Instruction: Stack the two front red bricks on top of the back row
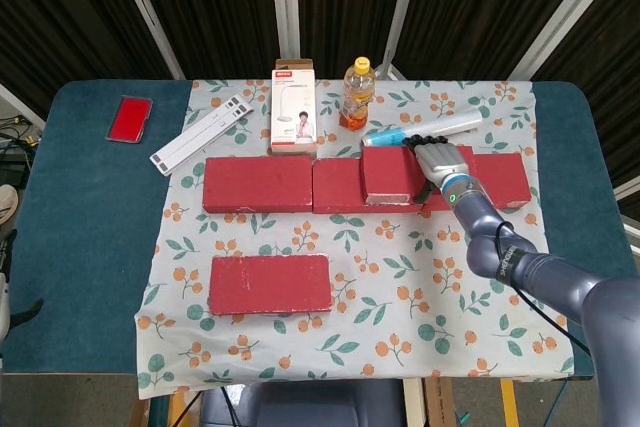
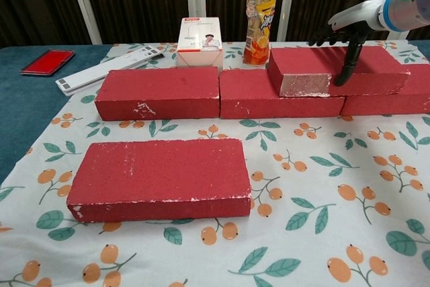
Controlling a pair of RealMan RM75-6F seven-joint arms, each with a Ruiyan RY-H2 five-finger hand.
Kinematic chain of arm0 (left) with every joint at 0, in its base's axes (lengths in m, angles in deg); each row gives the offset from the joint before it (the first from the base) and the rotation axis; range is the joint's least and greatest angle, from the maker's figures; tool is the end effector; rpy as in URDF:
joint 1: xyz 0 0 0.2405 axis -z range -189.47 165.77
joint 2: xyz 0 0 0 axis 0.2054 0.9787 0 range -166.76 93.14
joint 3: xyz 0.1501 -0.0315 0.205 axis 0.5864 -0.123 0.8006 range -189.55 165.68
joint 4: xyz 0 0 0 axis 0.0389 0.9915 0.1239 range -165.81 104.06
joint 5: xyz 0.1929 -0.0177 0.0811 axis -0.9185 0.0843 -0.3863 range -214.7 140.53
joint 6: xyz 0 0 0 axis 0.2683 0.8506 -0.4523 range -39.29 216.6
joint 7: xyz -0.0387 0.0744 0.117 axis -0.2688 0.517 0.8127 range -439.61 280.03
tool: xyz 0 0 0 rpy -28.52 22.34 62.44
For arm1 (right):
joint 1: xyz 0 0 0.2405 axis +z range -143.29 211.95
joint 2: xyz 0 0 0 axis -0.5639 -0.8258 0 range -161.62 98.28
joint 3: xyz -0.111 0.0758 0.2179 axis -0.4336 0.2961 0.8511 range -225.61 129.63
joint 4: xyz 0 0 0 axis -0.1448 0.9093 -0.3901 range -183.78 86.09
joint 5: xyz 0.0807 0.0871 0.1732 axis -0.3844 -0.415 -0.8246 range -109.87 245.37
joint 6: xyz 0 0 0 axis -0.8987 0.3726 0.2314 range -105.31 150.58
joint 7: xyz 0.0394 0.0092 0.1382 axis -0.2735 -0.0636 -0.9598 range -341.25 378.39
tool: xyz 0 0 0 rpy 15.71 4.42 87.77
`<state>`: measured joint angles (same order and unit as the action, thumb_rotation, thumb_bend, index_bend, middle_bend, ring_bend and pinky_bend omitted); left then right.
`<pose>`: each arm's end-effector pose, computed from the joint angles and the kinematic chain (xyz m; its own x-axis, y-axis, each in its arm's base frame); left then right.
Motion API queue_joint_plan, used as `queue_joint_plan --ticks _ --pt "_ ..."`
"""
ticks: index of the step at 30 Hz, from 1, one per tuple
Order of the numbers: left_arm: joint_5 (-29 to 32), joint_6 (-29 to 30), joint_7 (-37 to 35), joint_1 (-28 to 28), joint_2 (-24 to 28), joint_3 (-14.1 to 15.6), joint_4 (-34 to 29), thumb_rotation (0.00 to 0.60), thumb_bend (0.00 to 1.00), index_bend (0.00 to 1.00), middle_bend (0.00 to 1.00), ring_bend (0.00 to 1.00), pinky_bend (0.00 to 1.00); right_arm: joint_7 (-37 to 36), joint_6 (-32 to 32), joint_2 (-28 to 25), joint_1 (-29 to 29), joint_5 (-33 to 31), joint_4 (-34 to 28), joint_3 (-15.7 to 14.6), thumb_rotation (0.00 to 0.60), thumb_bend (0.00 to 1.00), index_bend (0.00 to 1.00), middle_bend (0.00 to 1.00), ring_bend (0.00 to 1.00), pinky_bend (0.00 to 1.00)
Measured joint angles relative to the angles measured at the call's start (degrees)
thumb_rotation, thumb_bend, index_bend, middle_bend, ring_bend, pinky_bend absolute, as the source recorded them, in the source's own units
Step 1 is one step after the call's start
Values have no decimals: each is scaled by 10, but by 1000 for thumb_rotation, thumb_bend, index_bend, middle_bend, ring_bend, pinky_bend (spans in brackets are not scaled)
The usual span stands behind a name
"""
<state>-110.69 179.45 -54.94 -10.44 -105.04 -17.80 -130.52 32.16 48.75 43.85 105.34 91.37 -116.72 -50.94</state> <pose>-0.3116 0.1667 0.1547 0.5905 -0.0070 0.8070 0.7785 0.2686 -0.5673 -0.1519 -0.4734 0.0659 0.4621 -0.4960 0.7352 -0.8746 -0.1176 0.4704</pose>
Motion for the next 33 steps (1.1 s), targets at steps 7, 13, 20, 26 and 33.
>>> queue_joint_plan --ticks 7,13,20,26,33 --pt "1 2 -2 0 -1 -2 3 600 34 43 0 0 169 -6 5 -15 -1 6 -21 6 600 153 0 0 0 0" --pt "1 2 -4 2 -3 -5 10 600 34 42 0 0 168 -33 59 -38 -21 51 -70 41 600 153 0 0 0 0" --pt "-11 12 -19 0 -4 -6 16 600 34 42 0 0 169 -94 204 -85 -95 184 -180 81 600 154 0 0 0 0" --pt "-17 12 -45 -3 3 -6 15 600 33 34 0 0 183 -120 343 -145 -202 285 -293 71 600 153 0 0 0 0" --pt "-35 10 -75 -5 21 -3 -3 600 26 28 0 0 185 -122 486 -169 -329 368 -357 15 600 153 0 0 0 0"
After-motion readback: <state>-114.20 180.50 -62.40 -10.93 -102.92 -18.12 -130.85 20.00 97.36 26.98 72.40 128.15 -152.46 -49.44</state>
